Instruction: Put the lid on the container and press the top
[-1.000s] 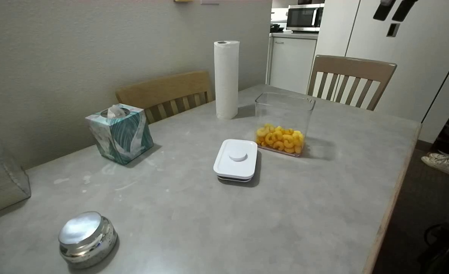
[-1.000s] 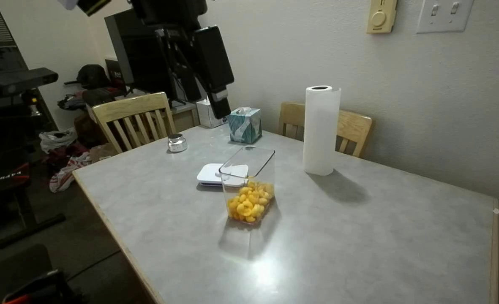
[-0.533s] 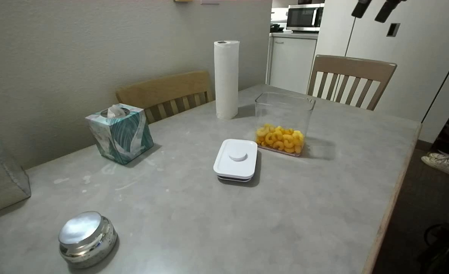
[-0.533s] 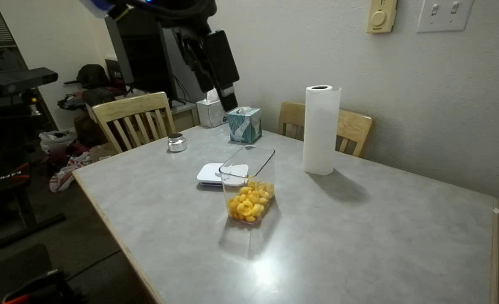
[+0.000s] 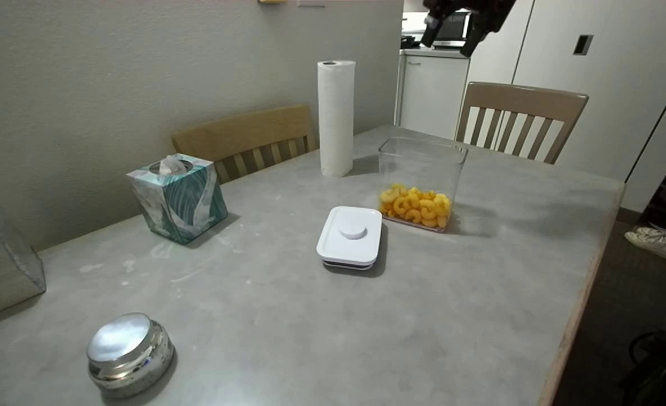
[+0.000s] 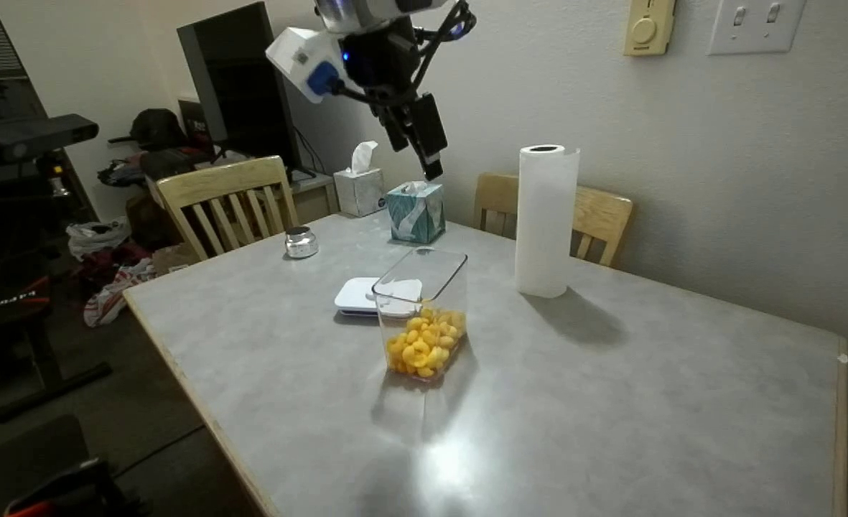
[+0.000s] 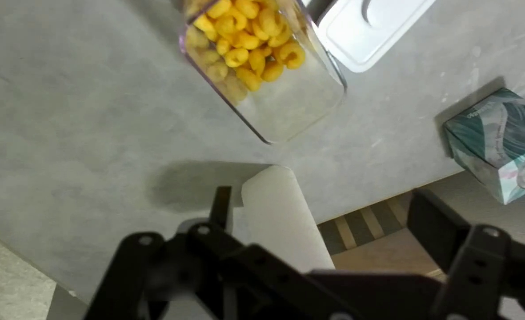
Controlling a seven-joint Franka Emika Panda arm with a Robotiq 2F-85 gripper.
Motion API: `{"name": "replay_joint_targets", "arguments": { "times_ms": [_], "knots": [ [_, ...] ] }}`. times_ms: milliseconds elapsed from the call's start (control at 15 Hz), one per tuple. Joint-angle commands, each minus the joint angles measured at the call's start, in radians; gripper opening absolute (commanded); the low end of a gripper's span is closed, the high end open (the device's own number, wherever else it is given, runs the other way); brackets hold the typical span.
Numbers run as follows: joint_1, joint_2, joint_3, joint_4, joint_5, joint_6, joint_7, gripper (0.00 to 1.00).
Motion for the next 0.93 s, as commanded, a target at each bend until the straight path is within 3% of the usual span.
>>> {"name": "replay_joint_targets", "arguments": {
  "times_ms": [0, 333, 400, 533, 867],
  "knots": [
    [-0.01, 0.034, 0.027, 0.032, 0.007, 0.002, 0.002, 1.0],
    [-0.009, 0.084, 0.034, 0.081, 0.01, 0.004, 0.004, 1.0],
    [-0.016, 0.084, 0.046, 0.091, 0.06, -0.081, -0.12, 1.0],
    [-0.015, 0.109, 0.049, 0.105, 0.063, -0.12, -0.145, 1.0],
    [0.03, 0.231, 0.059, 0.233, -0.006, -0.11, 0.299, 1.0]
  ]
}}
